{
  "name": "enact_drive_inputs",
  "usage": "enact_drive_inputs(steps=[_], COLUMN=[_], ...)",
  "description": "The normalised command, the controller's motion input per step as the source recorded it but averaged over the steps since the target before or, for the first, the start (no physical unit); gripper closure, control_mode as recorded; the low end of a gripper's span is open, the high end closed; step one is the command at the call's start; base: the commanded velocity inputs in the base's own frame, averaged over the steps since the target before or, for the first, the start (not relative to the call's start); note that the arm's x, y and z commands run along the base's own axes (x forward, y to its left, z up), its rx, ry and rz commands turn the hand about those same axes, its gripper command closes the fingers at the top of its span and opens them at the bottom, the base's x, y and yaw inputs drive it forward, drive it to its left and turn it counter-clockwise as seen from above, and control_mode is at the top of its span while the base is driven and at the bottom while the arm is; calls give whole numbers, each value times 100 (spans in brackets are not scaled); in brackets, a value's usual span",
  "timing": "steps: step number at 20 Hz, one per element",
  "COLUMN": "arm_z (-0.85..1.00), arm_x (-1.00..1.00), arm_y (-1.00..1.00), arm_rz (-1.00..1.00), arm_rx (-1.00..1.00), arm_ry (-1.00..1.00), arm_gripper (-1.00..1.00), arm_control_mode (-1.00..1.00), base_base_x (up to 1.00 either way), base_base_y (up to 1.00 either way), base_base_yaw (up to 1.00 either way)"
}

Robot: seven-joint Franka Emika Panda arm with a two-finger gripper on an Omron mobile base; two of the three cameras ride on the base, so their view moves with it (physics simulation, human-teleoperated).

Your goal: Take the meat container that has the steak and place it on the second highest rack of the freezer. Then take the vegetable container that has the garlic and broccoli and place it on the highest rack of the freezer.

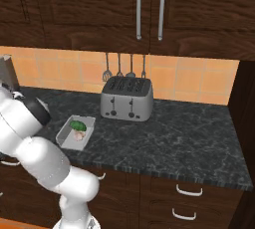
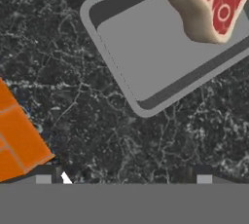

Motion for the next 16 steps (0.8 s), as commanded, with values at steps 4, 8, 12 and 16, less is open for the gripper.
enact_drive_inputs(steps=[4,8,12,16], arm_z=[-15,-16,-28,-34], arm_x=[24,29,20,21], arm_y=[34,22,15,17], arm_rz=[0,0,0,0], arm_rx=[-1,0,0,-1], arm_ry=[7,6,6,5], arm_gripper=[-100,-100,-100,-100], arm_control_mode=[-100,-100,-100,-100], base_base_x=[0,0,0,0], base_base_y=[0,0,0,0], base_base_yaw=[0,0,0,0])
